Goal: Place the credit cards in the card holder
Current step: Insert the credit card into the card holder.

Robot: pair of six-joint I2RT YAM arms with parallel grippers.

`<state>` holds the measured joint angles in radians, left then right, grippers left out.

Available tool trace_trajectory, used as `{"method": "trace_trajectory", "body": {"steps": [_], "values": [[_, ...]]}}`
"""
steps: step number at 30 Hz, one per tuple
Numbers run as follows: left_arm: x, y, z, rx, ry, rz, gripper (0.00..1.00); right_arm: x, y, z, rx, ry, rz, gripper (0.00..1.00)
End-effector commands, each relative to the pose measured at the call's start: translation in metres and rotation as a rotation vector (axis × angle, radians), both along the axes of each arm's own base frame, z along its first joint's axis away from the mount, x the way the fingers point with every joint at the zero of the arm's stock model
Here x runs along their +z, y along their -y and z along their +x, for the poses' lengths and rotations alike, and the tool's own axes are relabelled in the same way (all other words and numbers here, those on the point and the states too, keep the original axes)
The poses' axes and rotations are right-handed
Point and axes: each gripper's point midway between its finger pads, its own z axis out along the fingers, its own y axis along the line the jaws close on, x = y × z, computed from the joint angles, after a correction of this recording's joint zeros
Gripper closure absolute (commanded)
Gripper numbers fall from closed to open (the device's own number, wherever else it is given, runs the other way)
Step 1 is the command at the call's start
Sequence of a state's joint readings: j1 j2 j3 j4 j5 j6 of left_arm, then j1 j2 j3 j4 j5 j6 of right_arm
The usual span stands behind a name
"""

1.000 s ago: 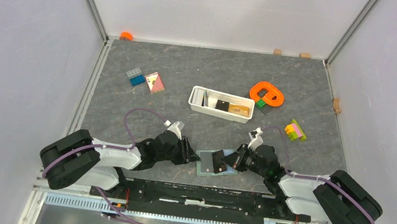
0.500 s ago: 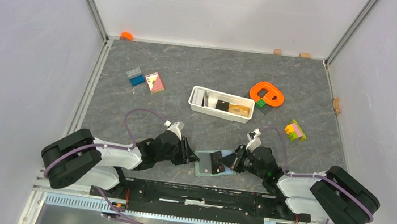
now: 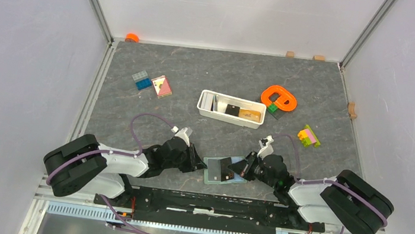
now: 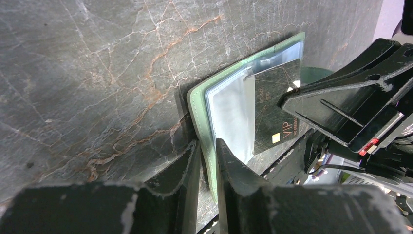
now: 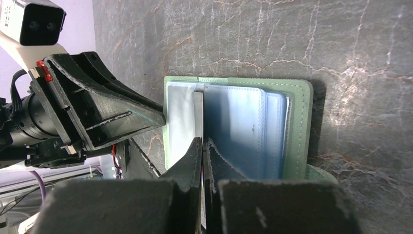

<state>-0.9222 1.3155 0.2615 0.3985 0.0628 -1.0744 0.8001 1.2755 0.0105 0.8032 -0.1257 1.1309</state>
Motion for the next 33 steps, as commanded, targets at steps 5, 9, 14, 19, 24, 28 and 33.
{"method": "trace_trajectory", "body": {"steps": [5,9,14,19,24,28,33], "values": [[-0.006,-0.002,-0.005,-0.002,-0.028,0.015,0.76,-0.021,0.012,-0.008,-0.019,-0.016,-0.052,1.00],[-0.005,-0.002,-0.004,0.001,-0.026,0.014,0.76,-0.024,0.013,-0.009,-0.013,-0.021,-0.068,1.00],[-0.006,-0.002,-0.004,0.001,-0.027,0.015,0.76,-0.029,0.011,-0.015,0.016,-0.040,-0.083,1.00],[-0.005,-0.002,-0.004,0.000,-0.025,0.014,0.76,-0.036,0.013,-0.024,0.034,-0.065,-0.104,0.98],[-0.005,-0.001,-0.004,-0.002,-0.025,0.014,0.79,-0.039,0.012,-0.029,0.045,-0.072,-0.120,0.95],[-0.004,-0.001,-0.004,-0.005,-0.021,0.012,0.80,-0.041,0.010,-0.030,0.059,-0.072,-0.144,0.87],[-0.004,-0.003,-0.003,0.005,-0.017,0.011,0.95,-0.040,0.015,-0.018,0.040,-0.016,-0.227,0.78]]}}
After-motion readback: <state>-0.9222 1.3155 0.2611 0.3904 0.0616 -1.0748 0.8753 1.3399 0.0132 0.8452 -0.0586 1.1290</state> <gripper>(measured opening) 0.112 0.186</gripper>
